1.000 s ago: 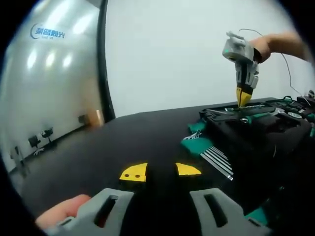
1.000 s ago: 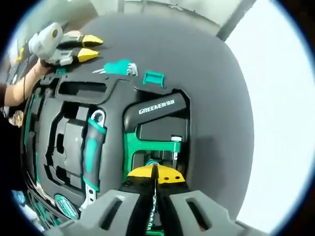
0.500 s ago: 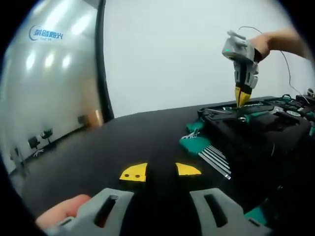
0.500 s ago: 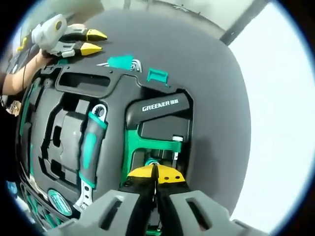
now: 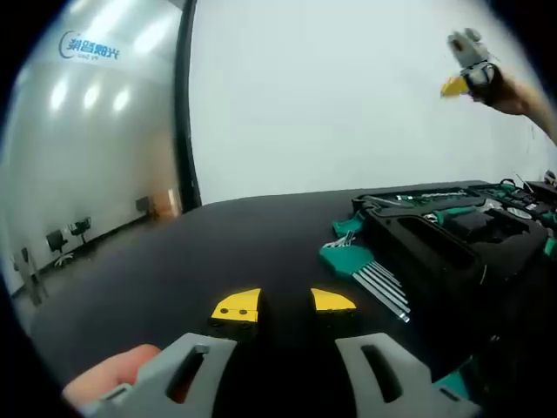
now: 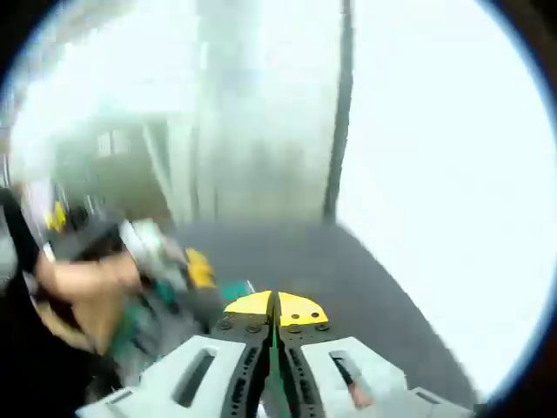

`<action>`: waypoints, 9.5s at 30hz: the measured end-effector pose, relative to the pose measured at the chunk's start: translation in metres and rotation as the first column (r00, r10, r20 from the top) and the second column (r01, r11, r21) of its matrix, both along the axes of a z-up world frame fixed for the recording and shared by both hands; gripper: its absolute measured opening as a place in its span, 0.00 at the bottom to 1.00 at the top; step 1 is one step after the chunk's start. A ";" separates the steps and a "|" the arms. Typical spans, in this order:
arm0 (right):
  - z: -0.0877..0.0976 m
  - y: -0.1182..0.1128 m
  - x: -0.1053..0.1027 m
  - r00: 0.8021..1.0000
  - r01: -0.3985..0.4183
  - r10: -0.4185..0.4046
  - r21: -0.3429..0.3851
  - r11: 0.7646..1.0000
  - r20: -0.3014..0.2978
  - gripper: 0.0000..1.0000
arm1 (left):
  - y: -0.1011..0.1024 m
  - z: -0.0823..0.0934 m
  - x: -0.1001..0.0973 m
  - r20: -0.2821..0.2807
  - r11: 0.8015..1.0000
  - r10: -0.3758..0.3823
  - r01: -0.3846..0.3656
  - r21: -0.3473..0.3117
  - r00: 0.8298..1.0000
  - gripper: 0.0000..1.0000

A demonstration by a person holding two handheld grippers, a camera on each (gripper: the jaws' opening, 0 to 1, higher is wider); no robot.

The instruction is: Pick up the tools and put them into their designated positions in the toolbox.

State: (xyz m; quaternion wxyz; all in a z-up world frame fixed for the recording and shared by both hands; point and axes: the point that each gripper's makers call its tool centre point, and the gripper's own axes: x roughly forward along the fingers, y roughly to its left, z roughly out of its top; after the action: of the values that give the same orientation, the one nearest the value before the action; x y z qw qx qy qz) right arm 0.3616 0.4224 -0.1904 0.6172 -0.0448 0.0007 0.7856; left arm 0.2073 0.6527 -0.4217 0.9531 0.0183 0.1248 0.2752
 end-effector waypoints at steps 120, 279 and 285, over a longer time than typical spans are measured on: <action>-0.110 -0.223 -0.010 0.366 0.655 -0.782 0.458 0.601 0.504 0.04 | -0.022 0.193 0.030 0.124 0.851 -0.044 -0.028 0.524 0.991 0.03; -0.131 -0.308 0.051 0.317 0.818 -0.849 0.331 0.470 0.422 0.05 | -0.252 0.026 0.087 -0.349 0.157 -0.934 0.961 -0.229 0.069 0.13; -0.132 -0.307 0.052 0.315 0.819 -0.848 0.329 0.470 0.426 0.05 | -0.231 0.027 0.082 -0.438 0.304 -0.883 0.917 -0.260 0.169 0.14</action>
State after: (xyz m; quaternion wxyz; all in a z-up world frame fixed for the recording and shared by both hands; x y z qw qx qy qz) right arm 0.4139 0.1156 -0.3224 0.9055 -0.2395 -0.1690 0.3067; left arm 0.2891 0.4213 -0.3946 0.8567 0.1902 0.3254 -0.3520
